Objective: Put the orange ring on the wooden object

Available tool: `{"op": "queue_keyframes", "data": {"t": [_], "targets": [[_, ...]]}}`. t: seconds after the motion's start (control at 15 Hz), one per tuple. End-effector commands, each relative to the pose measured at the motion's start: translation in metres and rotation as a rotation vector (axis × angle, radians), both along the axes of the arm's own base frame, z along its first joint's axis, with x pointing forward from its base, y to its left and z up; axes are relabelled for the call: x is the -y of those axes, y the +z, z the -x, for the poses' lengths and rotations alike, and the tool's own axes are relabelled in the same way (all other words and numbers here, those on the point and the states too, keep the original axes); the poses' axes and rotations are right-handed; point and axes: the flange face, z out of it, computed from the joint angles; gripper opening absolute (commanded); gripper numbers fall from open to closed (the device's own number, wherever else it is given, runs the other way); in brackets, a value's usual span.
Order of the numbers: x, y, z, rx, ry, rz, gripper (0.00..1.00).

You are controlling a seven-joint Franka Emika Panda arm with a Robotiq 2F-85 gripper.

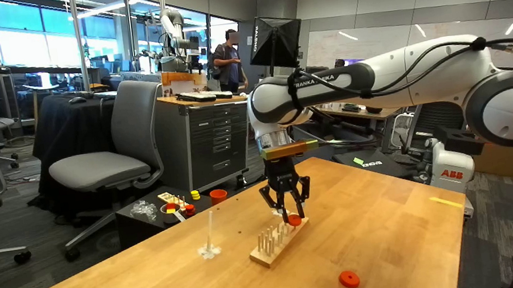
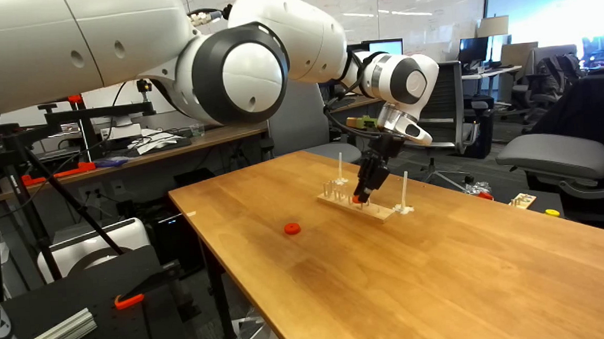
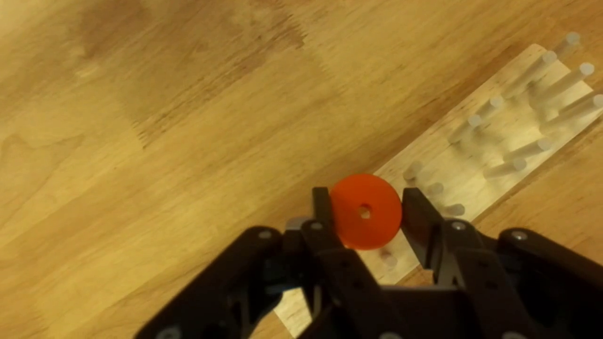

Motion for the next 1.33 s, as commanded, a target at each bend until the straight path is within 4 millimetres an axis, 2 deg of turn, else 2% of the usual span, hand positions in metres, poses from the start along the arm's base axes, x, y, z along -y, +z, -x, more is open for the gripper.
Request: {"op": "queue_keyframes", "data": {"t": [0.0,0.73,0.8,0.93,1.13,1.27], "targets": [[0.003,-0.002,0.000,0.002,-0.014,0.020,0.17],[0.014,-0.012,0.003,-0.025,-0.039,0.032,0.17],[0.014,-0.012,0.003,-0.029,-0.042,0.032,0.67],[0.015,-0.008,0.004,-0.033,-0.035,0.037,0.74],[0.017,0.012,-0.001,-0.009,-0.021,0.036,0.99],[0.020,0.030,-0.006,0.019,-0.014,0.053,1.00]]}}
